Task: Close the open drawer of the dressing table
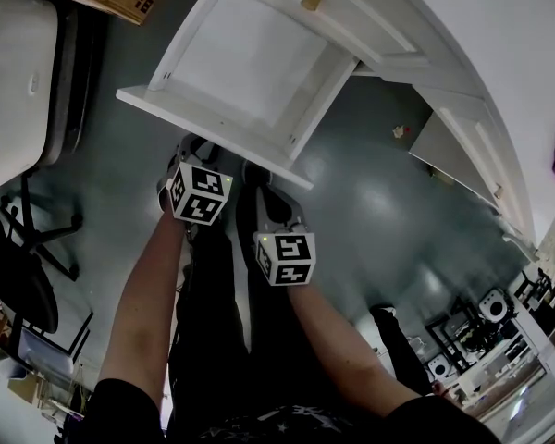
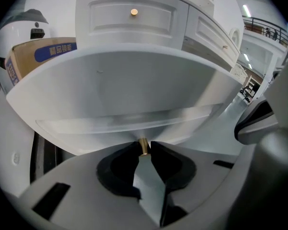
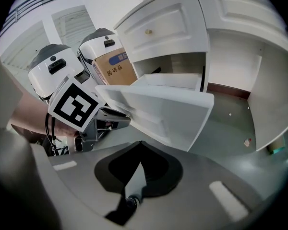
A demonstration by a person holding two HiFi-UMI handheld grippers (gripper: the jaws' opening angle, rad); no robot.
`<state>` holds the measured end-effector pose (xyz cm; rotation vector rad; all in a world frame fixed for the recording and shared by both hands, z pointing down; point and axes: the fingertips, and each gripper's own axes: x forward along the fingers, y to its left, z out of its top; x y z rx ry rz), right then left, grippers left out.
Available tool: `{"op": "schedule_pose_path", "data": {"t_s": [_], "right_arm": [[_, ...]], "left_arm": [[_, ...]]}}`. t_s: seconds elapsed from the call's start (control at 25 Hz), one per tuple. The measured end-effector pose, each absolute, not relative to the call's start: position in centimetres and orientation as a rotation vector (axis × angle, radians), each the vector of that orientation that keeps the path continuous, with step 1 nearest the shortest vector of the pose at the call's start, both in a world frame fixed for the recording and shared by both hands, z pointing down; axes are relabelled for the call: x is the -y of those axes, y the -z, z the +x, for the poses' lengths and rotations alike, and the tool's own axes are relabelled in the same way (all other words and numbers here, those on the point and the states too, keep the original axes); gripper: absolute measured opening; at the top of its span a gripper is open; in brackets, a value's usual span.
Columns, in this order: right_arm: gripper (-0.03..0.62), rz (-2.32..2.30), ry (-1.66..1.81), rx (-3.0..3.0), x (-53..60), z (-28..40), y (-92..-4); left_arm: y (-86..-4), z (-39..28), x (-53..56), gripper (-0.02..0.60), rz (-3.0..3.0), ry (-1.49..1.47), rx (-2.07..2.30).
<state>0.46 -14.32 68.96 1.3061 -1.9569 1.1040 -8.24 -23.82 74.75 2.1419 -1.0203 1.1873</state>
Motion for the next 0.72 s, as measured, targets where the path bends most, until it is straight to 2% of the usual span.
{"op": "schedule_pose_path", "data": {"t_s": [0.72], "right_arm": [[0.002, 1.418, -1.123, 1.913, 18.0, 4.7, -69.8]], "left_arm": [[-74.8, -4.2, 31.5, 0.084, 2.203, -1.237, 1.01]]}}
